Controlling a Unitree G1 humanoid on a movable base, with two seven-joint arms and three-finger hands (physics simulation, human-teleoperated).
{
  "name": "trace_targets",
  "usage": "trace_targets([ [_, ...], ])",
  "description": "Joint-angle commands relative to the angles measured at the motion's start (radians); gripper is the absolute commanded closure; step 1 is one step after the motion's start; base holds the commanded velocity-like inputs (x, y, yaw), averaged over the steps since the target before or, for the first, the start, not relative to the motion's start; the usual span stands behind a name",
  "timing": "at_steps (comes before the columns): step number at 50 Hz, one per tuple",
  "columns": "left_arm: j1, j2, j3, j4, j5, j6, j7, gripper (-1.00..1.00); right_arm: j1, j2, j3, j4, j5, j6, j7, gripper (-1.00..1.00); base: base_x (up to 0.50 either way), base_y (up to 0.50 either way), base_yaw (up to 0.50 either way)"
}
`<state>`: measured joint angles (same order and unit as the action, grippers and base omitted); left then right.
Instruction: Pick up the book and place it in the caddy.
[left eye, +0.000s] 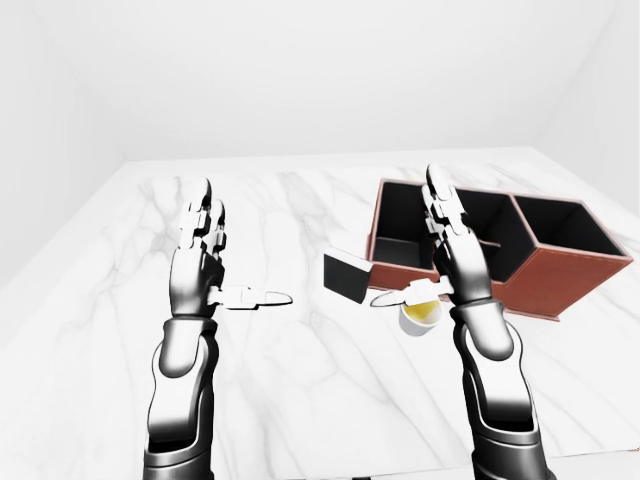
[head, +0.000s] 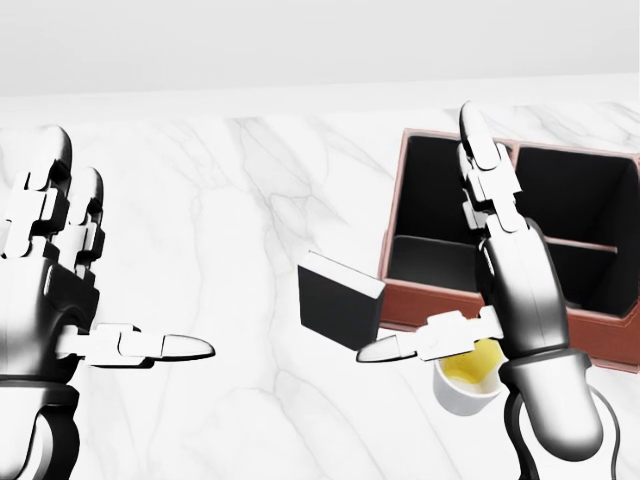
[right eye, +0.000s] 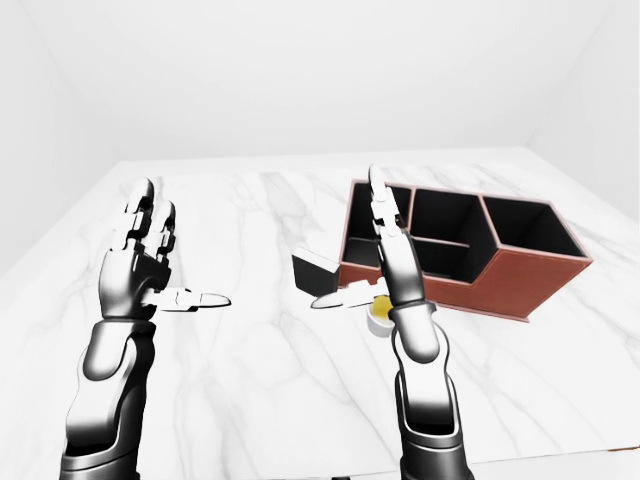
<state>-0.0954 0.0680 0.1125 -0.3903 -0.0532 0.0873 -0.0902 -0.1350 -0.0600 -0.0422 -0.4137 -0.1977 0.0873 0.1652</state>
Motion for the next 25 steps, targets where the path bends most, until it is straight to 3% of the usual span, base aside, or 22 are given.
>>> trace_targets([
  [1, 0.001, -0.001, 0.001, 0.000, 0.000, 0.000, -0.001, -1.00, 0.006, 0.000, 0.001, 0.000, 0.001, 0.000, 0.003, -1.00, 0.19, -0.01, 0.00],
  [14, 0.005, 0.000, 0.003, 0.010, -0.002, 0.000, -0.004, -1.00, 0.012, 0.008, 0.014, 0.017, -0.015, 0.000, -0.010, -1.00, 0.07, 0.00, 0.00],
  [25, 0.006, 0.002, 0.011, 0.001, -0.009, 0.000, -0.004, -1.00, -0.027, 0.021, 0.052, 0.034, -0.108, 0.000, -0.046, -1.00, 0.00, 0.00, 0.00],
])
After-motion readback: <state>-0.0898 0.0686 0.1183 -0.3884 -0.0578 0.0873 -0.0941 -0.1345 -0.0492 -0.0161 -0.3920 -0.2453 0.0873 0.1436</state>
